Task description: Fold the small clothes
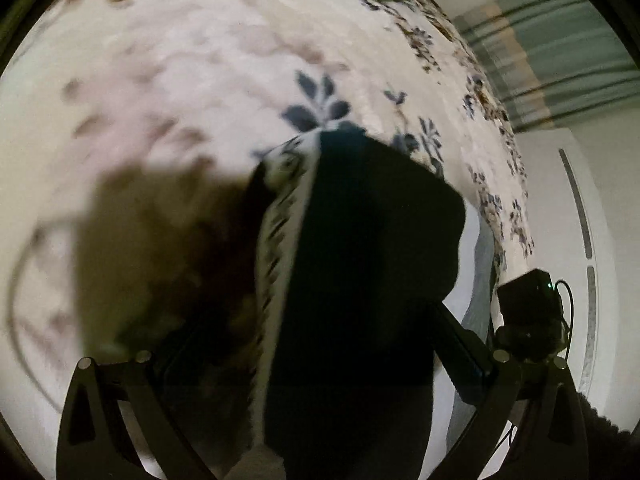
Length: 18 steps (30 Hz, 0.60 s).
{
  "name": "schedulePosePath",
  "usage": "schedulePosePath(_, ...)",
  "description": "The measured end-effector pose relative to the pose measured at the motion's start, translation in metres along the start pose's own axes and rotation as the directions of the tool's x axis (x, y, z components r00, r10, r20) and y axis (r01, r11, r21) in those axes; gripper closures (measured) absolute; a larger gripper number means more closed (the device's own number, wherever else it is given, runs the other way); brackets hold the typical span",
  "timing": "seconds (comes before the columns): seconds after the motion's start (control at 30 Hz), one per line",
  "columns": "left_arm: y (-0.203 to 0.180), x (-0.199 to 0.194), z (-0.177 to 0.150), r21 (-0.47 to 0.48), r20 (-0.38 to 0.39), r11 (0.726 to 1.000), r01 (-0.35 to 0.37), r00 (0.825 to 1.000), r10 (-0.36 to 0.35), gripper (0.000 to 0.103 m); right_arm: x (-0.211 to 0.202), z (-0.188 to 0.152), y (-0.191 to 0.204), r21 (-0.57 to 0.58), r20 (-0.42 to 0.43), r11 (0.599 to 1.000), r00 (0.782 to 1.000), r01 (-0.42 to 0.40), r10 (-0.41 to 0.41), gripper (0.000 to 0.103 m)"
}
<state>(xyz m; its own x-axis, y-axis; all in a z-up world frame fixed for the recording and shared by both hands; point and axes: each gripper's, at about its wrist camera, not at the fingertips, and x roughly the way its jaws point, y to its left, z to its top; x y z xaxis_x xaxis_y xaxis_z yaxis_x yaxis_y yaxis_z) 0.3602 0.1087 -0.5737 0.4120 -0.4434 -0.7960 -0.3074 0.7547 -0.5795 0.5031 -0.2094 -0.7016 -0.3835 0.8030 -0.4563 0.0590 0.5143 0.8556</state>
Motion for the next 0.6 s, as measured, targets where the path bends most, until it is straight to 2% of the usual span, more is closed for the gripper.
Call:
schedulePosePath(0.1, -0.004, 0.005, 0.006, 0.001, -0.009, 1.0, 0.014, 1.0, -0.014, 0.0, 0.017, 0.007, 0.008, -0.031, -0.029, 1.0, 1.0, -0.001, 0.0, 0.007)
schedulePosePath(0.13, -0.006, 0.003, 0.005, 0.008, -0.008, 1.0, 0.013, 1.0, -0.013, 0.004, 0.014, 0.005, 0.009, -0.032, -0.025, 0.999, 1.0, -0.001, 0.0, 0.009)
schedulePosePath(0.2, -0.012, 0.001, 0.007, 0.024, -0.005, 0.999, 0.023, 1.0, -0.023, 0.033, 0.016, 0.006, 0.012, -0.04, -0.003, 0.999, 1.0, -0.006, 0.006, 0.032)
schedulePosePath(0.23, -0.016, 0.0, 0.008, 0.034, -0.011, 0.999, 0.018, 1.0, -0.018, 0.047, 0.016, 0.005, 0.012, -0.037, 0.012, 0.999, 1.0, -0.011, 0.012, 0.054)
schedulePosePath(0.27, -0.02, -0.003, 0.01, 0.046, -0.011, 0.999, 0.004, 1.0, -0.003, 0.059, 0.013, 0.003, 0.015, -0.036, 0.037, 0.999, 0.999, -0.016, 0.017, 0.058)
schedulePosePath(0.33, -0.028, -0.009, 0.017, 0.06, -0.01, 0.998, 0.0, 1.0, 0.001, 0.071, 0.011, -0.002, 0.025, -0.061, 0.069, 0.998, 0.998, 0.015, -0.011, 0.064)
schedulePosePath(0.47, -0.054, -0.023, 0.044, 0.126, -0.012, 0.992, -0.001, 1.0, 0.002, 0.075, -0.006, -0.01, 0.051, -0.069, 0.149, 0.997, 0.989, 0.024, -0.013, 0.07)
schedulePosePath(0.6, -0.09, -0.021, 0.091, 0.203, -0.014, 0.979, 0.022, 1.0, -0.02, 0.076, -0.041, 0.002, 0.077, -0.071, 0.246, 0.997, 0.969, 0.024, -0.006, 0.071)
